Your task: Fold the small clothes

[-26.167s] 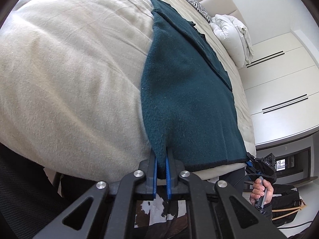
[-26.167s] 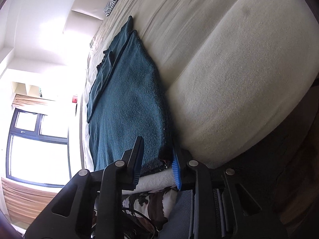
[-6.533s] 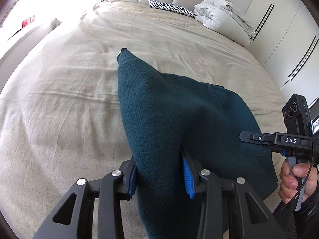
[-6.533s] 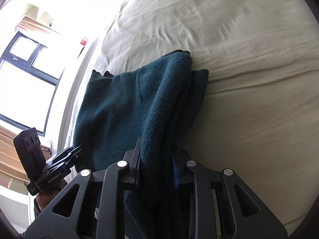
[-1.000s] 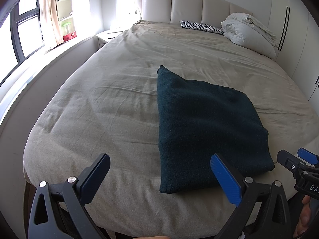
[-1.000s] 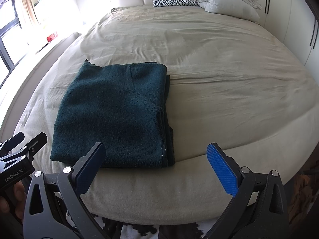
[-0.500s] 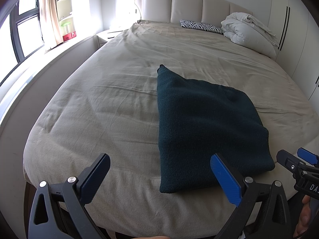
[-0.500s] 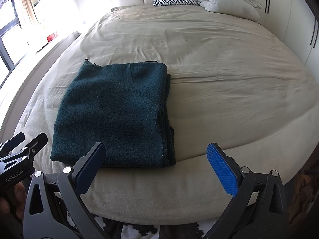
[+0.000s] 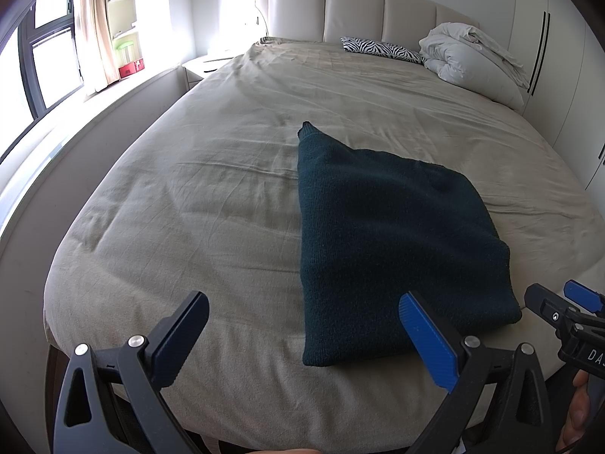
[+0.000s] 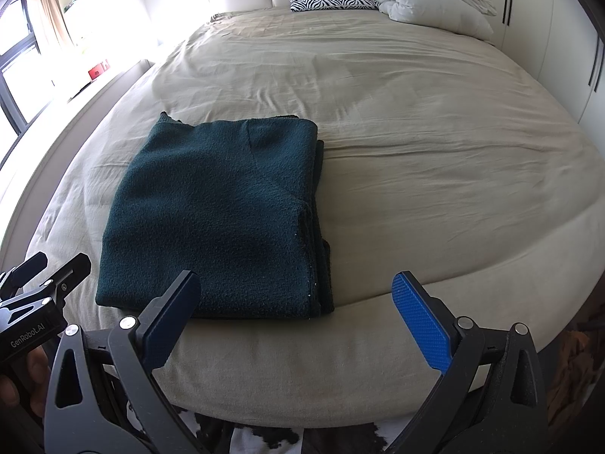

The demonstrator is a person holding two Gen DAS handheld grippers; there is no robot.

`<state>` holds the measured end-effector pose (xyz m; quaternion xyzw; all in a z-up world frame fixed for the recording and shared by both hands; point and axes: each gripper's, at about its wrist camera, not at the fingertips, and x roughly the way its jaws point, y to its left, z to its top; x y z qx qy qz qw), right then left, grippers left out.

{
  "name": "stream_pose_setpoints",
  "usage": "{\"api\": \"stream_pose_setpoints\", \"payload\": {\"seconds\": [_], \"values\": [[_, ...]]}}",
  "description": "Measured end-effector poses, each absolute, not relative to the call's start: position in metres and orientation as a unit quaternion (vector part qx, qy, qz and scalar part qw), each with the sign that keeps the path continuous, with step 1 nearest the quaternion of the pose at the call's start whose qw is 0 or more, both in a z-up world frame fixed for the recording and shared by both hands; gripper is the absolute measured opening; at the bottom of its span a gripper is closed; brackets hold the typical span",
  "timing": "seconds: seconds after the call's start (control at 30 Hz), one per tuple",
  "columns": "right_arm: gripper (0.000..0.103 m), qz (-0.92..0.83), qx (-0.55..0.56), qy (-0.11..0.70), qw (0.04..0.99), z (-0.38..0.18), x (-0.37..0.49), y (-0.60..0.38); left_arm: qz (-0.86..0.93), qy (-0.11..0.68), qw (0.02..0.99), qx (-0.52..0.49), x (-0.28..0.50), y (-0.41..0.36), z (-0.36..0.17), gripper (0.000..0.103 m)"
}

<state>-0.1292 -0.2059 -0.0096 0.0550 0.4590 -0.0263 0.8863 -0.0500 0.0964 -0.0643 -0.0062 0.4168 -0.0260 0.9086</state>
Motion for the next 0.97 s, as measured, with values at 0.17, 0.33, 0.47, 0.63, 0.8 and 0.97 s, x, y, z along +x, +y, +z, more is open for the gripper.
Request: {"api": "stream_pose_setpoints", "payload": {"seconds": [0.17,0.33,0.47,0.63,0.8,0.97], "values": [[0.103,-0.026,0.055,0.459,0.886,-0.01,-0.1299,-0.2059,-0.026,0.417,0.908,-0.006,-0.05,0.0964,-0.064,0.103],[0.103,-0.026,0.055,0.459,0.886,-0.0096,-0.1291,-0.2067,-0.026,0.417,0.908,-0.006,-0.0497,0.0965,-0.0642,0.103],[0.103,-0.026,0.055,0.46,0.886,-0.01,-0.1299,-0.2064,-0.026,0.417,0.908,-0.006,-0.0497,0.0965,-0.064,0.103],[0.103,-0.025,0.055,0.46,0.886,-0.0098,-0.1299,-0.2069,-0.026,0.417,0.908,-0.006,-0.0497,0.0964,-0.0638,0.103],[0.103,-0.024,0.055,0.461,0.885,-0.0103,-0.1298,-0.2073,-0.026,0.417,0.908,-0.006,-0.0494,0.0963,-0.0645,0.103],[0.103,-0.024,0.056,0.463,0.884,-0.0115,-0.1309,-0.2077,-0.026,0.417,0.908,-0.005,-0.049,0.0967,-0.0647,0.103]]}}
